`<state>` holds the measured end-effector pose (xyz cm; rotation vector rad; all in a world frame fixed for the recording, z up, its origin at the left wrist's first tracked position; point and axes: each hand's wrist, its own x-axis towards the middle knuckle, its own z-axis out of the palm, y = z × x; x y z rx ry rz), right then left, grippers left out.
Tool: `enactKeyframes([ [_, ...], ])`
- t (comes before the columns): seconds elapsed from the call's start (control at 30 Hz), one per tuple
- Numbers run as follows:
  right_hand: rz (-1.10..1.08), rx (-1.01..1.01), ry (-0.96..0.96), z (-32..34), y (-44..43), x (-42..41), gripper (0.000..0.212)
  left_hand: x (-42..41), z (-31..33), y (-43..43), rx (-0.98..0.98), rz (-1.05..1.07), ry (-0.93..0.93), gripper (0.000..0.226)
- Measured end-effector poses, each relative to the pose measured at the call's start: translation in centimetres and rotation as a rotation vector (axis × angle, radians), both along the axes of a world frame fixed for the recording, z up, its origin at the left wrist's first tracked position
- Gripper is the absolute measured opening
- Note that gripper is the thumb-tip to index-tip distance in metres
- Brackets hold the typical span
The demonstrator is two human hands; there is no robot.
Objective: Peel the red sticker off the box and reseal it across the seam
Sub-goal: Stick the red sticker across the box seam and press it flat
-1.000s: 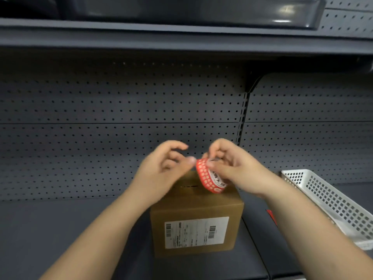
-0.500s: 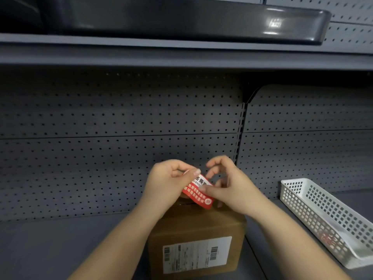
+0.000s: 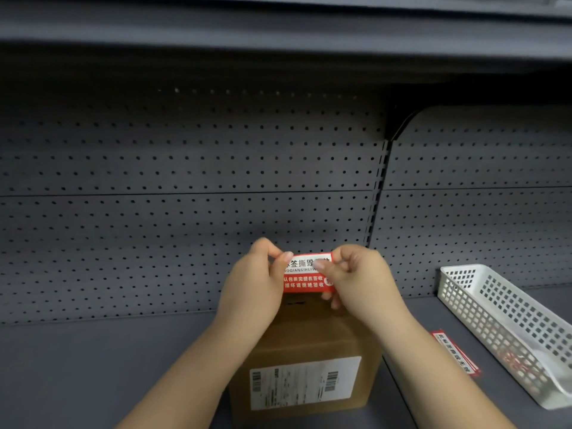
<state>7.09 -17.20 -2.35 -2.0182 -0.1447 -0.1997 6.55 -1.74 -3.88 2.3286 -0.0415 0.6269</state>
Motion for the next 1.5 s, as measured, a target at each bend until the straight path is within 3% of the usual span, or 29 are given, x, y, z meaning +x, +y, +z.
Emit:
enactKeyframes([
  [0.13, -0.017, -0.274, 0.01, -0.9, 0.0, 0.8, 0.022, 0.1, -0.5, -0.2, 0.195, 0.046, 0.033, 0.02],
  [0.27, 0.009, -0.478, -0.068, -1.3, -0.1, 1.0, 0.048, 0.1, -0.8, -0.3, 0.324, 0.072, 0.09, 0.037],
  [0.43, 0.06, -0.644, -0.127, -1.4, -0.2, 0.9, 0.06, 0.3, -1.0, -0.3, 0.427, 0.061, 0.12, 0.049],
  [0.9, 0.091, -0.586, -0.136, -2.6, -0.6, 1.5, 0.063, 0.2, -1.9, -0.4, 0.418, 0.033, 0.078, 0.051],
  [1.3, 0.106, -0.679, -0.206, -3.4, -0.6, 1.4, 0.059, -0.2, -1.5, -0.8, 0.44, 0.068, 0.118, 0.05],
  [1.43, 0.15, -0.542, -0.137, -1.9, -1.6, 1.2, 0.054, -0.5, -0.6, 0.0, 0.242, 0.036, 0.162, 0.045],
  [1.5, 0.109, -0.407, -0.155, -0.8, -2.7, 0.9, 0.041, -1.1, 0.2, 1.0, 0.163, 0.057, 0.087, 0.037],
])
